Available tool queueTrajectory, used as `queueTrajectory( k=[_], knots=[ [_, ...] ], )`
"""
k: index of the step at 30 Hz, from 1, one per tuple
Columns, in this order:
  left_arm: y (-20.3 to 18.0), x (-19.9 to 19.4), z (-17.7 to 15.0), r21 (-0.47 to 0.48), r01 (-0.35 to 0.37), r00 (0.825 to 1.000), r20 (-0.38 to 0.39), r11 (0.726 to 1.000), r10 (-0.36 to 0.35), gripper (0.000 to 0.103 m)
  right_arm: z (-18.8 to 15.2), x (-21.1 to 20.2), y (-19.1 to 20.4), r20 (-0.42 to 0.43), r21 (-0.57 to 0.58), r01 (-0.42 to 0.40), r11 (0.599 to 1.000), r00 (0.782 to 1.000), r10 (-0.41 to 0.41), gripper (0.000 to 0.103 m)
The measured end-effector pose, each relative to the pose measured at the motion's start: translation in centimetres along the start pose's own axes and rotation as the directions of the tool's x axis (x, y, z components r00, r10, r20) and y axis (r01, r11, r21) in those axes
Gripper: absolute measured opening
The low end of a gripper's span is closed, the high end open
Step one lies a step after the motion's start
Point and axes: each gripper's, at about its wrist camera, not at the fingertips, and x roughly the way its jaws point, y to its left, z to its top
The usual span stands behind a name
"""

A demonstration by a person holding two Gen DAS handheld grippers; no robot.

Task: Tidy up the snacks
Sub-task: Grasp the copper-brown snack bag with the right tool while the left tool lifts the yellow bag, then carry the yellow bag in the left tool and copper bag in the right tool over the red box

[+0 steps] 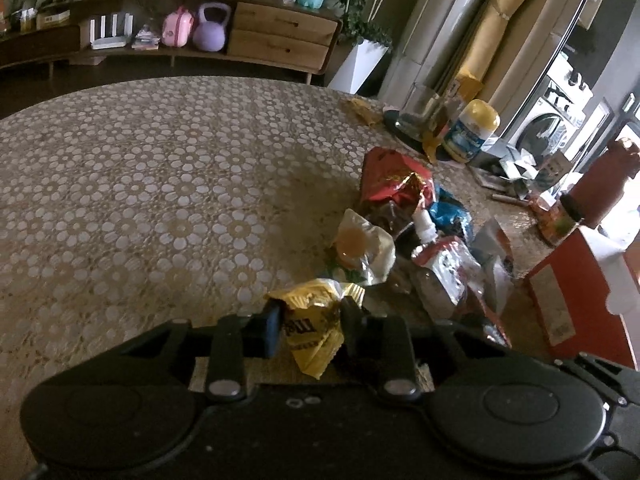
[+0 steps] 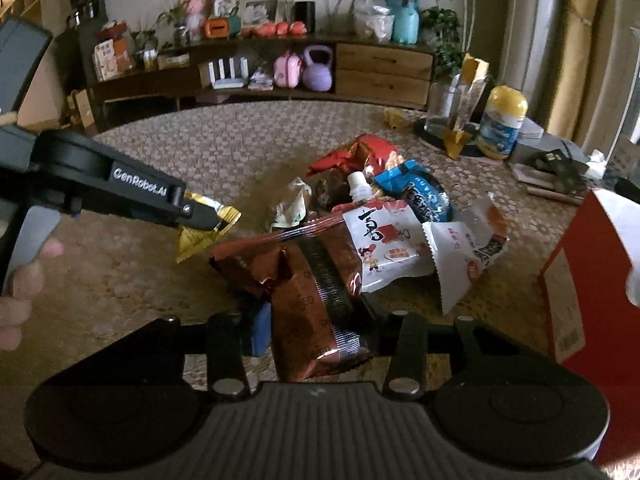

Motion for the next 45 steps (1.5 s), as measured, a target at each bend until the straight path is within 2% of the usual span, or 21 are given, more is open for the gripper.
queueTrajectory(
  k=[6,12,23,33,40,45],
  knots=[
    [-0.7,-3.4,-1.0,0.004,0.047,0.999,0.01,0.999,-0.047,0.028,0.0,-4.1,-0.1,0.038,0.054,0.001,0.999,0.999,-0.003,0.044],
    [-2.7,-7.1,-2.0,0.046,0.084,0.996,0.031,0.995,-0.085,0.028,0.0,-8.8,-0.6,0.084,0.095,0.024,0.995,0.996,-0.032,0.044],
    [-9.5,-12.6,-2.4,0.181,0.177,0.978,0.075,0.967,-0.193,0.028,-0.5,-15.9,-2.8,0.146,0.135,0.074,0.988,0.985,-0.094,0.044],
    [-18.0,-13.7,-2.4,0.311,0.235,0.959,0.078,0.921,-0.271,0.028,-1.2,-19.3,-8.7,0.16,0.22,0.176,0.96,0.964,-0.213,0.044],
    [-23.8,-11.8,-2.3,0.395,0.245,0.953,0.067,0.885,-0.294,0.028,-1.9,-20.1,-14.1,0.136,0.278,0.268,0.922,0.94,-0.314,0.044],
    [-26.8,-10.0,-2.3,0.421,0.25,0.954,0.046,0.872,-0.295,0.028,-2.6,-19.6,-17.8,0.099,0.324,0.321,0.89,0.924,-0.37,0.044]
  ],
)
